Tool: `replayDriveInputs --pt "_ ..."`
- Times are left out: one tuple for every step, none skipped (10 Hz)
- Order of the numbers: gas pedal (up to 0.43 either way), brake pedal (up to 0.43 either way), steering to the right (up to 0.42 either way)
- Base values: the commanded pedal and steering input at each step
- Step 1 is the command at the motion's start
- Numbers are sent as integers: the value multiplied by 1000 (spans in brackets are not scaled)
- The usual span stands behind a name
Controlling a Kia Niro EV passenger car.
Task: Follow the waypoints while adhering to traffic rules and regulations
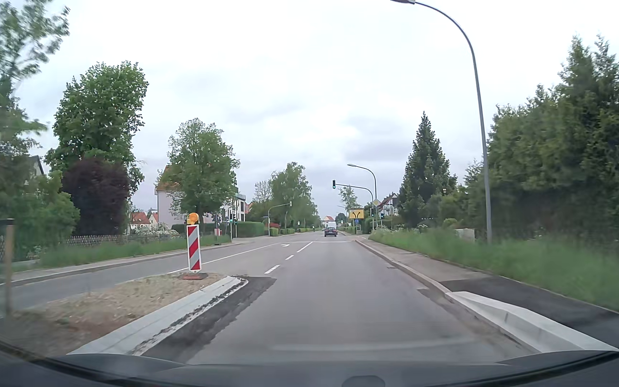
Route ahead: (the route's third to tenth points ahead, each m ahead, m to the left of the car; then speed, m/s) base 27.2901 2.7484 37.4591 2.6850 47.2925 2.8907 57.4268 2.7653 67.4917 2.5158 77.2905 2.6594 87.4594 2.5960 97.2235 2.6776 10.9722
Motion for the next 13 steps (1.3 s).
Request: replayDriveInputs --pt "39 0 -3" --pt "47 0 -3" --pt "47 0 -3" --pt "47 0 -2" --pt "47 0 -2" --pt "59 0 -2" --pt "67 0 -2" --pt "79 0 -2" --pt "98 0 -2" --pt "98 0 -2" --pt "98 0 -2" --pt "98 0 -2" --pt "98 0 -3"
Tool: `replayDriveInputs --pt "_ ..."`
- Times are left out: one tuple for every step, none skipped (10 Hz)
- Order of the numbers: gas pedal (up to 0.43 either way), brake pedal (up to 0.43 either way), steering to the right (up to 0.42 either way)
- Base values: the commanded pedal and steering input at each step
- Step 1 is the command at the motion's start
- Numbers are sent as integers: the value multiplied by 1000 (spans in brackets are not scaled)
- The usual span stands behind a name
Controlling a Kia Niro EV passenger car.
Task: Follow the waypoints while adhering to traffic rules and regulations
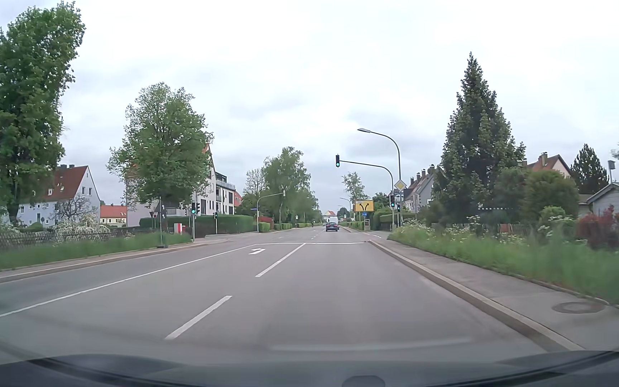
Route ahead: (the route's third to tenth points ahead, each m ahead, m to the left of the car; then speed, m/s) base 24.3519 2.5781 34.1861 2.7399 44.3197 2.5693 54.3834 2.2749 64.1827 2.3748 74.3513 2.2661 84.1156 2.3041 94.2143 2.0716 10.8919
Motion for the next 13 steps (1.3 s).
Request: replayDriveInputs --pt "98 0 -2" --pt "87 0 -2" --pt "87 0 -2" --pt "87 0 -2" --pt "87 0 -2" --pt "98 0 -2" --pt "98 0 -2" --pt "98 0 -2" --pt "110 0 -2" --pt "110 0 -2" --pt "110 0 -2" --pt "110 0 -2" --pt "110 0 -2"
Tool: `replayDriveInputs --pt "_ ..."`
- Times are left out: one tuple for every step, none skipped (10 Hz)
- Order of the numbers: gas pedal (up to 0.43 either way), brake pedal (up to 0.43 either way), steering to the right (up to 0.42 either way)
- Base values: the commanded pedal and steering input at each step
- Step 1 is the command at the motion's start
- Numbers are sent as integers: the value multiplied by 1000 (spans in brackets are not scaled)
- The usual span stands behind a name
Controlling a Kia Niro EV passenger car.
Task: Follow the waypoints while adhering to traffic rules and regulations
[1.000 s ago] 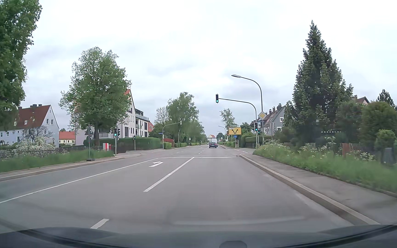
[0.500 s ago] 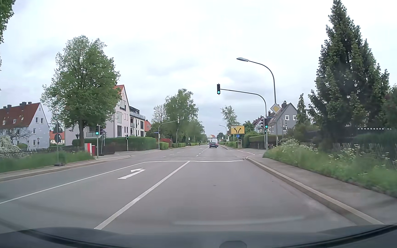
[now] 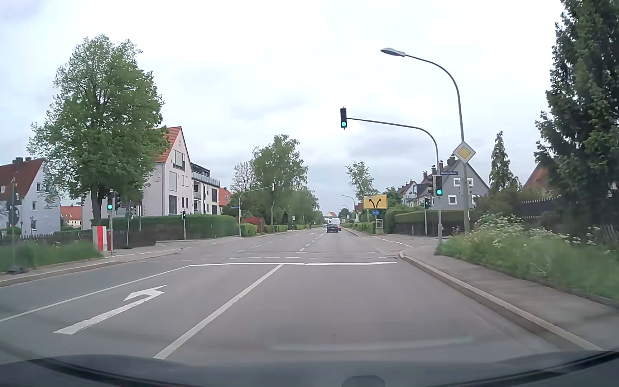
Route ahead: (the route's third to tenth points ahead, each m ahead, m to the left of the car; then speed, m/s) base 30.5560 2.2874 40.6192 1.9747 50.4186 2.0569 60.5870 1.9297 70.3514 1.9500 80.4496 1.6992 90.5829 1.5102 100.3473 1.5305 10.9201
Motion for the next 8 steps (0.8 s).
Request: replayDriveInputs --pt "110 0 -2" --pt "110 0 -2" --pt "110 0 -2" --pt "118 0 -1" --pt "118 0 -1" --pt "118 0 -1" --pt "130 0 -1" --pt "130 0 -1"
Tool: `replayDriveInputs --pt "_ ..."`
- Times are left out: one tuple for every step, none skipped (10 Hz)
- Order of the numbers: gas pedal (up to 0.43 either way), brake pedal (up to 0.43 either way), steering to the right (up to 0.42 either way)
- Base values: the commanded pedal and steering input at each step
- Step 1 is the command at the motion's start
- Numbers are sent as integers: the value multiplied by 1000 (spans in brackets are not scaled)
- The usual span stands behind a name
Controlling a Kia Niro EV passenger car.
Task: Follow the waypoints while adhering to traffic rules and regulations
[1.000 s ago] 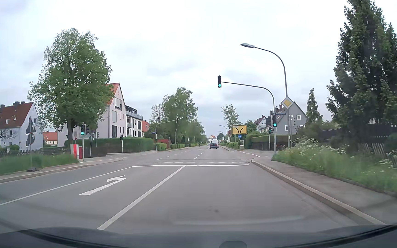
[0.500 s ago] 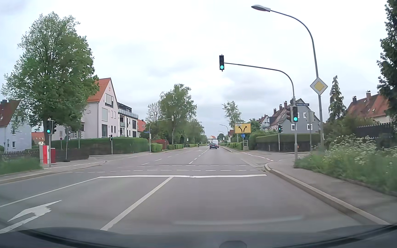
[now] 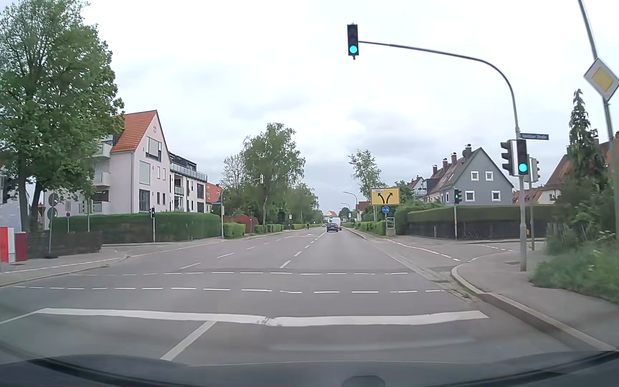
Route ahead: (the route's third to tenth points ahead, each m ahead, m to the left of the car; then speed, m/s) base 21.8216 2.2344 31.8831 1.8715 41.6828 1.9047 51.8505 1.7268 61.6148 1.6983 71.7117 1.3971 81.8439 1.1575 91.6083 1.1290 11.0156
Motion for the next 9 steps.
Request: replayDriveInputs --pt "130 0 -1" --pt "130 0 -1" --pt "130 0 -1" --pt "130 0 -1" --pt "130 0 -1" --pt "150 0 -1" --pt "150 0 -1" --pt "150 0 -1" --pt "150 0 0"
